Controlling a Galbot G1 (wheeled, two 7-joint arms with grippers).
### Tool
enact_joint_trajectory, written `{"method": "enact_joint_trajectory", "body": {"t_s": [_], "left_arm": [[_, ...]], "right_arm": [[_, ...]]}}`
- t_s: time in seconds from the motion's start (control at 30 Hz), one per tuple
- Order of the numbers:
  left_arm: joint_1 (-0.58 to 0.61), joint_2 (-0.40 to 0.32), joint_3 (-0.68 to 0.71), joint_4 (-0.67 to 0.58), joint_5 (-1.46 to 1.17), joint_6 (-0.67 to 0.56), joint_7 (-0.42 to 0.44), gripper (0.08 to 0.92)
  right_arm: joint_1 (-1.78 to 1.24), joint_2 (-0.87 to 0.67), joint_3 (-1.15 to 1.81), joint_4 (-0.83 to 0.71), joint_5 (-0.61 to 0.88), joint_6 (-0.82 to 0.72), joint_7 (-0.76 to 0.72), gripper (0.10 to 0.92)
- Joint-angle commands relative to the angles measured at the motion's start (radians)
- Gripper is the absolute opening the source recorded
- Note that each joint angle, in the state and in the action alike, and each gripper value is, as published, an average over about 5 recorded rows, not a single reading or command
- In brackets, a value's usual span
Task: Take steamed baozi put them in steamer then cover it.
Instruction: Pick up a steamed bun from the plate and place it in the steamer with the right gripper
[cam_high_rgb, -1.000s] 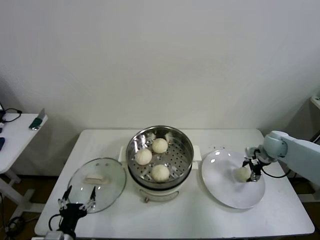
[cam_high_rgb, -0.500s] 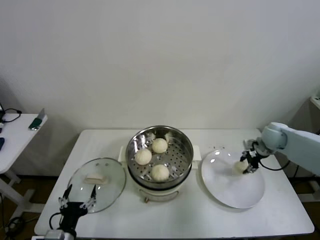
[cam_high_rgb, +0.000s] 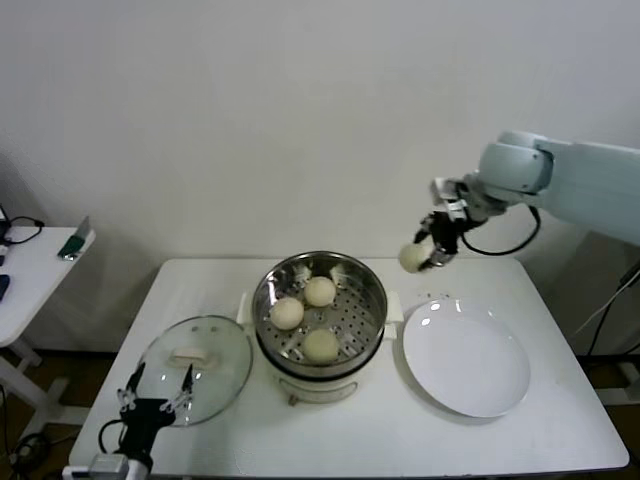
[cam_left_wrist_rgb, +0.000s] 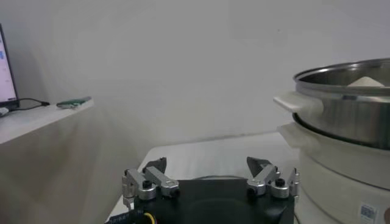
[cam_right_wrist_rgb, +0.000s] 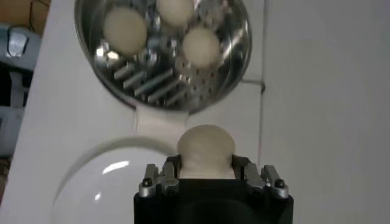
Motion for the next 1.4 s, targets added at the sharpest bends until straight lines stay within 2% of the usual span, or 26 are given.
{"method": "enact_joint_trajectory", "body": {"t_s": [0.03, 0.57, 1.17, 1.27, 1.4], "left_arm": [[-0.001, 0.001, -0.001, 0.001, -0.001, 0.002, 0.000, 0.823], [-0.002, 0.000, -0.004, 0.004, 0.001, 0.008, 0.001, 0.823], [-0.001, -0.004, 0.000, 0.003, 0.002, 0.006, 0.001, 0.823], [-0.001, -0.004, -0.001, 0.002, 0.000, 0.008, 0.000, 0.823], [0.000, -0.002, -0.005, -0.001, -0.001, 0.012, -0.001, 0.823]], "right_arm": [[0.034, 0.189, 0.023, 0.149, 0.178, -0.157, 0.127, 0.577], [-0.302, 0.251, 0.028, 0.042, -0.039, -0.206, 0.217, 0.577], [-0.353, 0.248, 0.054, -0.002, -0.100, -0.176, 0.225, 0.577], [-0.341, 0.239, 0.085, -0.004, -0.073, -0.149, 0.217, 0.605], [-0.264, 0.203, 0.119, -0.007, 0.036, -0.098, 0.170, 0.705]]}}
